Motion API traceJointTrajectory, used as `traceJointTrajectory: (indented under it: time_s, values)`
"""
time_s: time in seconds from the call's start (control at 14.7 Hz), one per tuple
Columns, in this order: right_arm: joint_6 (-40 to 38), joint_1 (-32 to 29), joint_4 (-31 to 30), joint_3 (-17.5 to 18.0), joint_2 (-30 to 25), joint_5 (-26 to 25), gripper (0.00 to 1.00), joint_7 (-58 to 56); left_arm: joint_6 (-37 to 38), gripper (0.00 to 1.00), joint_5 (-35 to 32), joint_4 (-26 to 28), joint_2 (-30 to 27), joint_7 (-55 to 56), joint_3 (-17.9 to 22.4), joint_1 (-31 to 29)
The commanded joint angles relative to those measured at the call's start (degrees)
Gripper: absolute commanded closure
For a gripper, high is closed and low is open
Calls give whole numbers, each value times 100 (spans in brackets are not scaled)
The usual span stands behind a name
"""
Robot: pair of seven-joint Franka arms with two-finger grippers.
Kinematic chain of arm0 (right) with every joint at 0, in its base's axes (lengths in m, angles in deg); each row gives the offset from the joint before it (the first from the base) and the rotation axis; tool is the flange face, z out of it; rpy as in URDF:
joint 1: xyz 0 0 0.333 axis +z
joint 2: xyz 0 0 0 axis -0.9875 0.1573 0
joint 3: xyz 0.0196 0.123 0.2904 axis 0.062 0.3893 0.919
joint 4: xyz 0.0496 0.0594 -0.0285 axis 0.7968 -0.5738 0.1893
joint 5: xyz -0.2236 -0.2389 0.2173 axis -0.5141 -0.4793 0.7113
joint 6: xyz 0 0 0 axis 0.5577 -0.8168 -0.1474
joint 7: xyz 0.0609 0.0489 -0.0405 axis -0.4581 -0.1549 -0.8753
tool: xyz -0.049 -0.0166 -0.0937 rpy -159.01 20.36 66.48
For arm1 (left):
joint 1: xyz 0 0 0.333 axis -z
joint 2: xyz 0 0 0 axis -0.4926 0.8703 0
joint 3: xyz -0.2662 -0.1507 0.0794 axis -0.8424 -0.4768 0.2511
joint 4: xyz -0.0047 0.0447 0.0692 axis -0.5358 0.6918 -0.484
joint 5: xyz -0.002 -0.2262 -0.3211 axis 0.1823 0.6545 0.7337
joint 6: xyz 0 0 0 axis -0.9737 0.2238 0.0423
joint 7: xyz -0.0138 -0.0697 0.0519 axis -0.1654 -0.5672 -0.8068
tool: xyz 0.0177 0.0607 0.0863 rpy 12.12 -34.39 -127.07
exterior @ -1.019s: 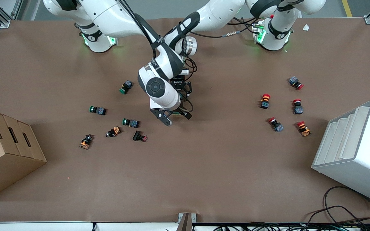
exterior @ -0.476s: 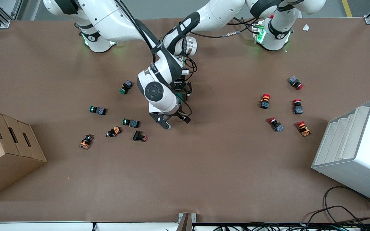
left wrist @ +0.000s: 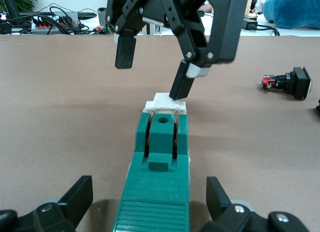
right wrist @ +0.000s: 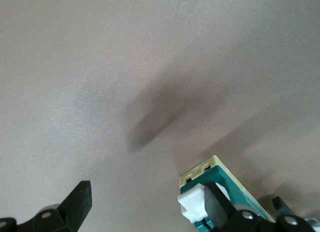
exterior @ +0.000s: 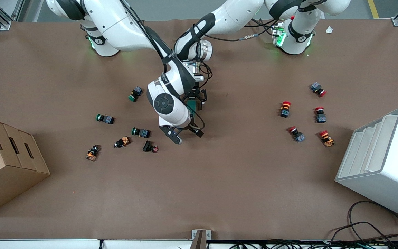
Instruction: Close load switch with both arms
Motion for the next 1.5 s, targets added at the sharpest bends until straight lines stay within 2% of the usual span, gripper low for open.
traceJointTrajectory:
  time_s: [0.0,0.34,0.48,0.68,0.88,1.09,1.29,1.43]
  values:
    - [292,30,191,42,274,-55,0,-77,24,0,-155,-63,52,81,18,13]
    - [275,-119,296,42,187,-152,0,-217,15,0,-155,-72,43,81,18,4]
    - [-23,-338,331,42,91,-161,0,-445,15,0,-155,-81,43,81,18,4]
    - [-830,-855,332,33,-357,-196,0,-1270,15,0,-137,-124,43,98,18,4]
    - [-1902,-1532,297,33,-875,-554,0,-2569,-29,0,-94,-177,-18,107,0,-13]
    - [-2773,-2226,279,33,-1289,-1336,0,-4132,-213,0,441,-598,-105,29,-61,-66]
    - [-3406,-2938,261,33,-1807,-1531,0,-5715,-599,0,679,-652,-465,-252,-88,-355]
    - [-3714,-3395,235,33,-2158,-1855,0,-6576,-994,0,977,-704,-799,-550,-175,-662]
